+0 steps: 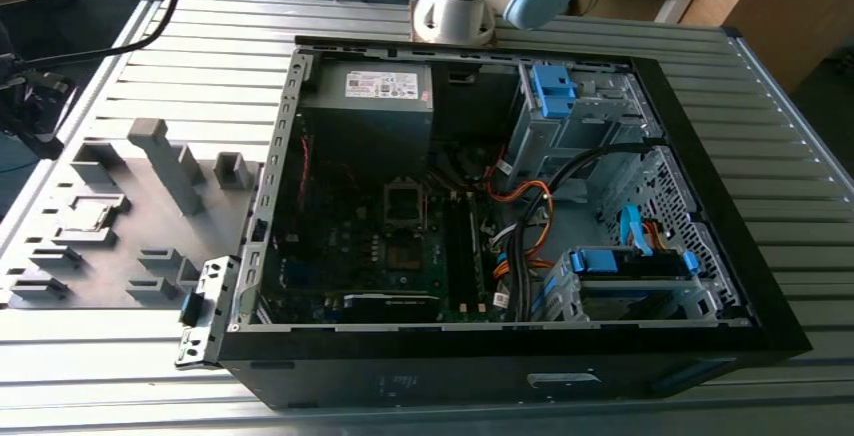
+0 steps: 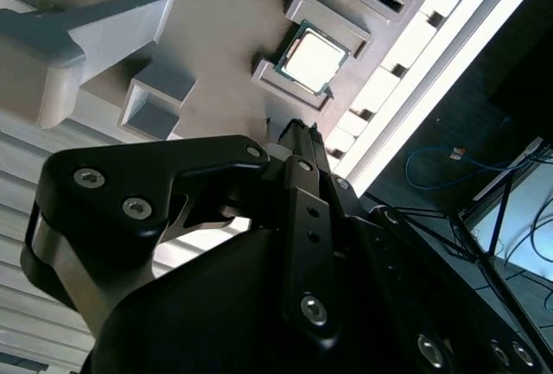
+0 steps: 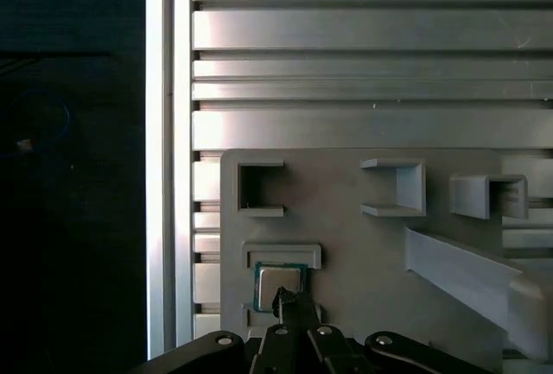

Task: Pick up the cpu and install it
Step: 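Pick up the cpu and move it towards the insertion slot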

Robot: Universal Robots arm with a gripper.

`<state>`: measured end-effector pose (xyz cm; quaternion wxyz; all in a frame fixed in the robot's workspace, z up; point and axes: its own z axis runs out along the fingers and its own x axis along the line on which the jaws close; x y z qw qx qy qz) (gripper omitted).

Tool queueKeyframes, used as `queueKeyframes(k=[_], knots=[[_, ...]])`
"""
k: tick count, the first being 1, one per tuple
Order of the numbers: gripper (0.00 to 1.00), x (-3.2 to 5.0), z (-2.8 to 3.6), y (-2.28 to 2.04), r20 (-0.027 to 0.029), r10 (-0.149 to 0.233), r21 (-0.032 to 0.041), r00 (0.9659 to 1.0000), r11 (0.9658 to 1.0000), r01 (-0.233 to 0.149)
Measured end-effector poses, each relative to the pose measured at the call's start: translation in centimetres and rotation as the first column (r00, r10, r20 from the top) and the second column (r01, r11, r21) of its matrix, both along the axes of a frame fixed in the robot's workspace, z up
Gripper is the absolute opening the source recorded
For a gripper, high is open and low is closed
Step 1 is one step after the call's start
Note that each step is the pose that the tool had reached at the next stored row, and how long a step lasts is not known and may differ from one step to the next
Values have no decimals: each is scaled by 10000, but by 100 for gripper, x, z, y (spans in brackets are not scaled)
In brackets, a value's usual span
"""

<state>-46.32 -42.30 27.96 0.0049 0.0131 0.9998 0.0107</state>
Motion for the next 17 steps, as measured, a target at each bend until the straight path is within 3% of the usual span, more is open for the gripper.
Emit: queueKeyframes(k=[17], knots=[[11,-99,-160,0,0,0,0,10000,10000,0]])
